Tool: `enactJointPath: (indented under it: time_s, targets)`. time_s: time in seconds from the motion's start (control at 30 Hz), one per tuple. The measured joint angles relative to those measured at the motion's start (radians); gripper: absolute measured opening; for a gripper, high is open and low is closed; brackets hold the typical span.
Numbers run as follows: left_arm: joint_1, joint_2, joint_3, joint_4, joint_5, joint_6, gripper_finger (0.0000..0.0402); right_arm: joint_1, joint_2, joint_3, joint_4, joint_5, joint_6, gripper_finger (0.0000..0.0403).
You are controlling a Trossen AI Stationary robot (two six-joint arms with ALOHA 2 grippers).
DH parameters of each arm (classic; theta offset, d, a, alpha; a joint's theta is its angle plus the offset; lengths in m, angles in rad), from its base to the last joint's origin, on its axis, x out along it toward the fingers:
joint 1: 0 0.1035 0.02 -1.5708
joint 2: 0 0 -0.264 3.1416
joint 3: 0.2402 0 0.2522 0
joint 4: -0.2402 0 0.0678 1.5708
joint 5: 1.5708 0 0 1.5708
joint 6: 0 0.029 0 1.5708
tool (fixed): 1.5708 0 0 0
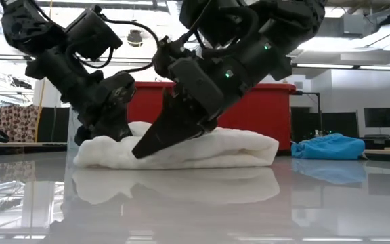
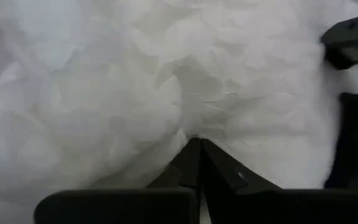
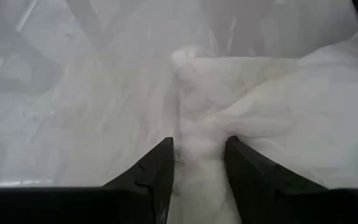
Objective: Fold laundry
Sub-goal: Fold the white blouse
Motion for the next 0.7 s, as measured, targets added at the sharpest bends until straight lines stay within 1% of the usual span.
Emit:
enactJointPath:
  time_s: [0.13,0.2,0.23,0.33,0.37,0.4,0.5,0.63,0.7]
  targets:
    - [0.000,-0.073,0.057,-0.037,0.067,0.003,0.0000,-0.006,-0.001,0.000,-0.023,-0.017,0.000,0.0166]
    - [-0.001,-0.132,0.094,-0.094,0.051,0.036,0.0000,-0.006,-0.003,0.000,-0.023,-0.018,0.004,0.0166]
    - [0.000,-0.162,0.108,-0.136,0.018,0.064,0.0000,-0.006,-0.003,0.000,-0.022,-0.020,0.010,0.0166]
    - [0.000,-0.232,0.111,-0.231,-0.149,0.142,0.0000,0.002,-0.003,0.000,-0.020,-0.019,0.041,0.0166]
    - [0.006,-0.245,0.104,-0.252,-0.191,0.161,0.0000,0.003,-0.003,0.000,-0.019,-0.019,0.051,0.0166]
    - [0.015,-0.256,0.095,-0.274,-0.212,0.180,0.0000,0.007,-0.003,0.000,-0.020,-0.019,0.065,0.0166]
    - [0.040,-0.260,0.055,-0.256,-0.214,0.210,0.0000,0.009,-0.003,0.000,-0.020,-0.017,0.100,0.0166]
    - [0.066,-0.197,-0.002,-0.224,-0.224,0.228,0.0000,0.009,-0.003,0.005,-0.025,-0.016,0.145,0.0166]
    - [0.079,-0.166,-0.014,-0.210,-0.202,0.230,0.0000,0.009,-0.007,0.025,-0.041,-0.022,0.159,0.0166]
